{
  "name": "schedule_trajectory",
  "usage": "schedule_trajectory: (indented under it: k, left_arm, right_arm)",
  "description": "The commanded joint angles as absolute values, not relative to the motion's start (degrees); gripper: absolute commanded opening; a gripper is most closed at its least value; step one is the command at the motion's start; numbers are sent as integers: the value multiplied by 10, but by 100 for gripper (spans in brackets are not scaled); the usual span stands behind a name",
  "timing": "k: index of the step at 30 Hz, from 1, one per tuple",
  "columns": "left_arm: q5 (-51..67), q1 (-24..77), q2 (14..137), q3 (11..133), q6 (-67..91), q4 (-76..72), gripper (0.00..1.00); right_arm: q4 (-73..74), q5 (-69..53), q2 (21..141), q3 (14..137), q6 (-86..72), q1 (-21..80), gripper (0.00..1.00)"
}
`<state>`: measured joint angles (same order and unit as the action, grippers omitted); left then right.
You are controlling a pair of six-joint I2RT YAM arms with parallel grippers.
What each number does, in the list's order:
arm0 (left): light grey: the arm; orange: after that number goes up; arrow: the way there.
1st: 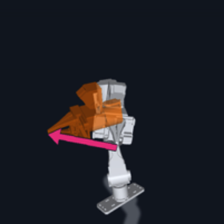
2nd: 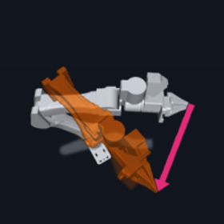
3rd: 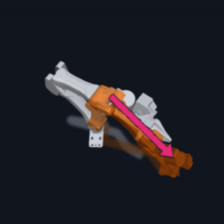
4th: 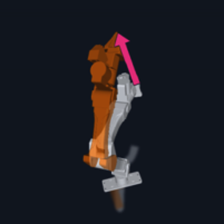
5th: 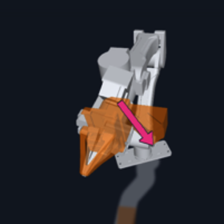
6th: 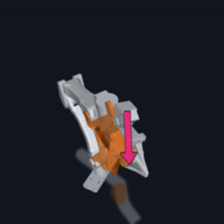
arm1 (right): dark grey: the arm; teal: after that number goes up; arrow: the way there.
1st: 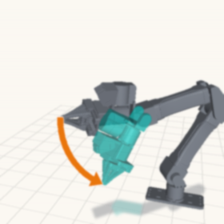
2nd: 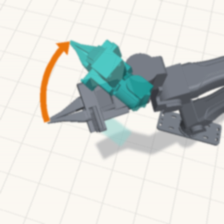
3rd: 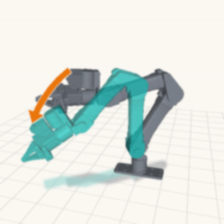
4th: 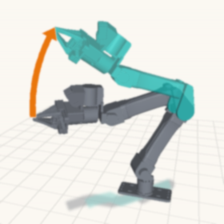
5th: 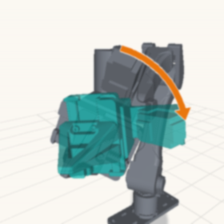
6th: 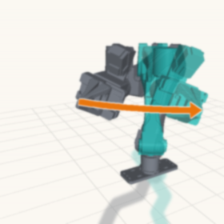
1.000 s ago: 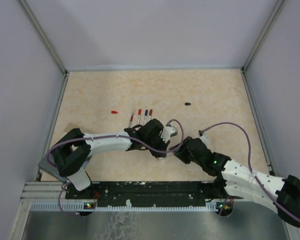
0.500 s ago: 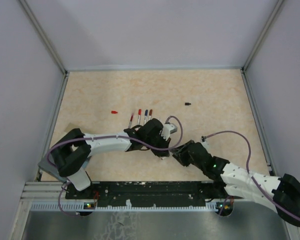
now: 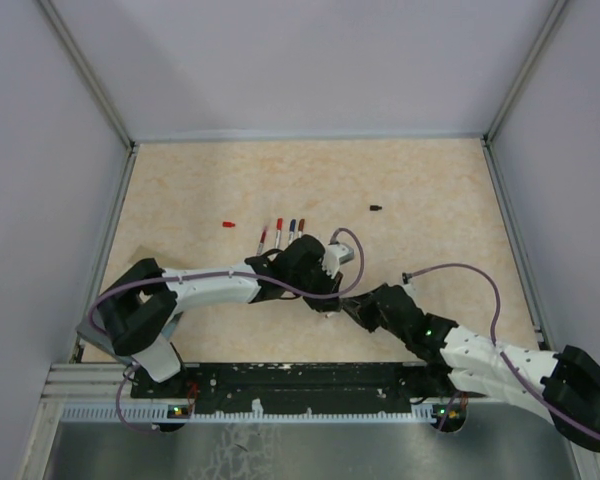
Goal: Insert the pens into the pen caps
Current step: Pick up the pen from the center of the board.
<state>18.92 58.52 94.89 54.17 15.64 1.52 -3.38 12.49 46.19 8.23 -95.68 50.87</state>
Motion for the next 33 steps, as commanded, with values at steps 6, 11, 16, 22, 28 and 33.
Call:
schedule_trajectory:
  k: [6,11,16,22,28,33]
  left_arm:
    - [206,589,933,531,160,4,50]
    - [213,589,944,530,158,12,46]
    - [220,589,945,532,165,3,33]
    - [224,589,950,545,164,5,23]
    - [219,589,950,539,166,10,26]
    - [213,589,951,535,166,19,33]
  right_arm:
    - [-34,154,431,86,-942,515,0]
    - [-33,155,414,90,-915,514,0]
    - [-40,143,425,104,-861,514,0]
    - [-83,111,455,109,-817,514,0]
    - [-102,109,437,111,-805,514,0]
    - [-105,119,407,110,-799,515,0]
